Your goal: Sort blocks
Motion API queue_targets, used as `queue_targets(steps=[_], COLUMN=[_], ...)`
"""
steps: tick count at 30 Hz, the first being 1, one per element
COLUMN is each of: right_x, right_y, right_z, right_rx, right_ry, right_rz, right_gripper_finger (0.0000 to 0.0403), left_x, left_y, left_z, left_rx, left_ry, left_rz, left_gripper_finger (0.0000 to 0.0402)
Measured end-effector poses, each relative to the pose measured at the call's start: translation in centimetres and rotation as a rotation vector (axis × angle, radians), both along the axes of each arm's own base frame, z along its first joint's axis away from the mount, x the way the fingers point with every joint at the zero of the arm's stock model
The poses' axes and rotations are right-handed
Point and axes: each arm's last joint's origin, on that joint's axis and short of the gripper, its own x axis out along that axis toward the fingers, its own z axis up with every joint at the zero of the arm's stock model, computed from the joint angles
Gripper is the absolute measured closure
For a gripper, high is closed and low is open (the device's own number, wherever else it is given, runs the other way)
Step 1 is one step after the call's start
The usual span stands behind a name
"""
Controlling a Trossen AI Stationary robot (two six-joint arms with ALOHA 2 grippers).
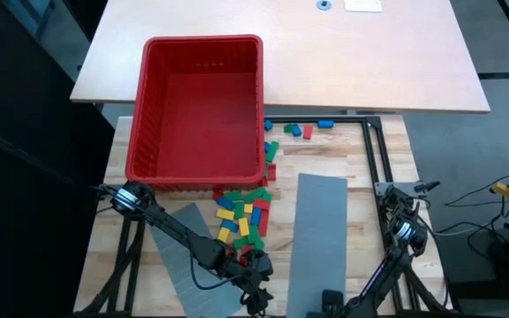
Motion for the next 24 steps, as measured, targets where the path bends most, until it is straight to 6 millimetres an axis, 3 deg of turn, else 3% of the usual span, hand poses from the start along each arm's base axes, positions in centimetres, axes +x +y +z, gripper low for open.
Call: queue_targets(steps=[4, 14, 24], right_x=[0.2, 0.5, 1.0], right_y=[0.3, 1.8, 2.4], right_z=[0.8, -0.4, -1.9], right_rx=[0.017, 0.028, -0.14], right_ry=[-0.021, -0.007, 0.09], right_rz=[0.007, 0.05, 0.075], right_gripper_finger=[0.0126, 0.012, 0.0115], left_x=[0.0, 0.0, 0.0], left_y=[0.0, 0.1, 0.1], left_z=[0.0, 0.0, 0.0], left_rx=[0.0, 0.008, 0.01], left_ry=[0.0, -0.003, 0.0], left_rz=[0.001, 0.015, 0.017], left_gripper_finger=[0.0127, 0.0127, 0.0127])
